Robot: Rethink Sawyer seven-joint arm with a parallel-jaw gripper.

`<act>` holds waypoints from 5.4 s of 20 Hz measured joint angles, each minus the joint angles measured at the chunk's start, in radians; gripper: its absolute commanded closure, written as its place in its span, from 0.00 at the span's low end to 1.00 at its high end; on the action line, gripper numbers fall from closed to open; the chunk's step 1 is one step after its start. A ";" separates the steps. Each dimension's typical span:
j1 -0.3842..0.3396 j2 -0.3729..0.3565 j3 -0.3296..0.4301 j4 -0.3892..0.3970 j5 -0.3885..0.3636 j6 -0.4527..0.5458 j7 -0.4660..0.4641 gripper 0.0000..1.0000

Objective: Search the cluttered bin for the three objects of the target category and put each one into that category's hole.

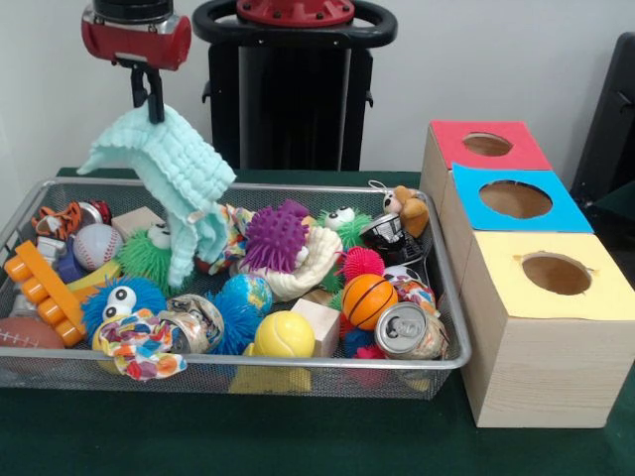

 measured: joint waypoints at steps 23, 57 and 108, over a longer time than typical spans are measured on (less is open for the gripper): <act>-0.087 -0.107 0.078 -0.014 0.024 0.204 0.000 1.00; -0.166 0.081 0.196 -0.169 -0.068 0.205 -0.023 1.00; -0.132 0.083 0.222 -0.176 -0.078 0.200 -0.100 0.00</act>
